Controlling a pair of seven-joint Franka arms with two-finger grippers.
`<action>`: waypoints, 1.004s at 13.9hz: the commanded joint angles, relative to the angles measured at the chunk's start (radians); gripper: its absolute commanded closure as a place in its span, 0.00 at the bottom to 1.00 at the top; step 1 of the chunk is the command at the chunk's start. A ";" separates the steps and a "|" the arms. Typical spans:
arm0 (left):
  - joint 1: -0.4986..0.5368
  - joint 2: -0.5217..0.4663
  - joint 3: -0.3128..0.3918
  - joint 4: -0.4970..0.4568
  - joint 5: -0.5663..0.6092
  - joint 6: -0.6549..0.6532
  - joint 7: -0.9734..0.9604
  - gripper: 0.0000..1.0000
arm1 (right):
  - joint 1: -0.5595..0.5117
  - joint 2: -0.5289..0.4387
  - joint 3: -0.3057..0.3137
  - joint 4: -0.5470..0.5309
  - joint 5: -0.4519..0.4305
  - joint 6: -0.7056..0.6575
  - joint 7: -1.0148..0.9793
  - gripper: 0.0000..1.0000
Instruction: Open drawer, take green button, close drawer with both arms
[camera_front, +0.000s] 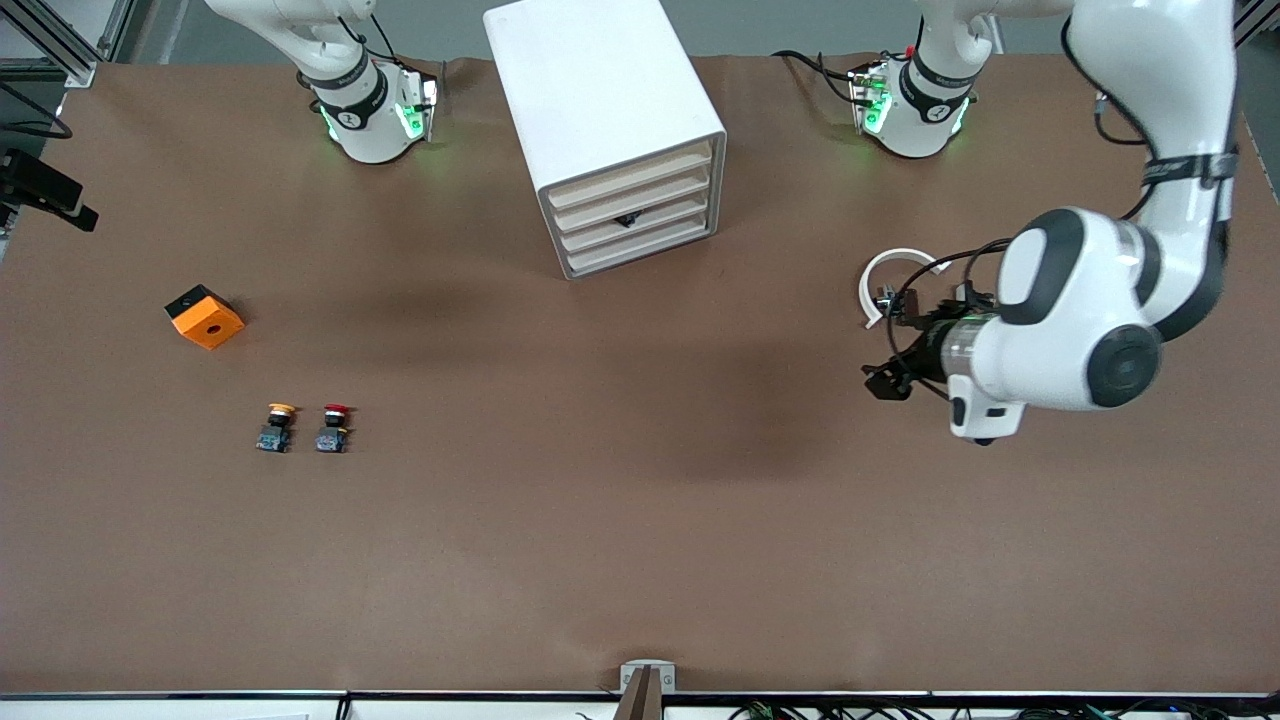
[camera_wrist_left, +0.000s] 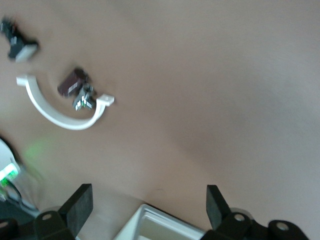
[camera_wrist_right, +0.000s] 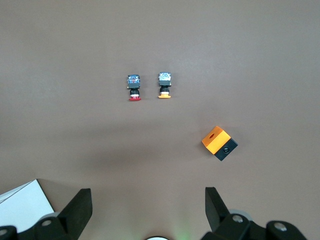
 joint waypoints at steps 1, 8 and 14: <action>-0.036 0.038 0.004 0.031 -0.013 -0.017 -0.282 0.00 | 0.003 -0.012 0.003 0.003 -0.016 -0.001 0.004 0.00; -0.117 0.129 0.003 0.031 -0.151 -0.057 -0.556 0.00 | 0.003 -0.012 0.001 0.003 -0.016 -0.002 0.004 0.00; -0.147 0.189 0.003 0.031 -0.260 -0.057 -0.560 0.00 | 0.002 -0.011 0.001 0.006 -0.016 0.001 0.005 0.00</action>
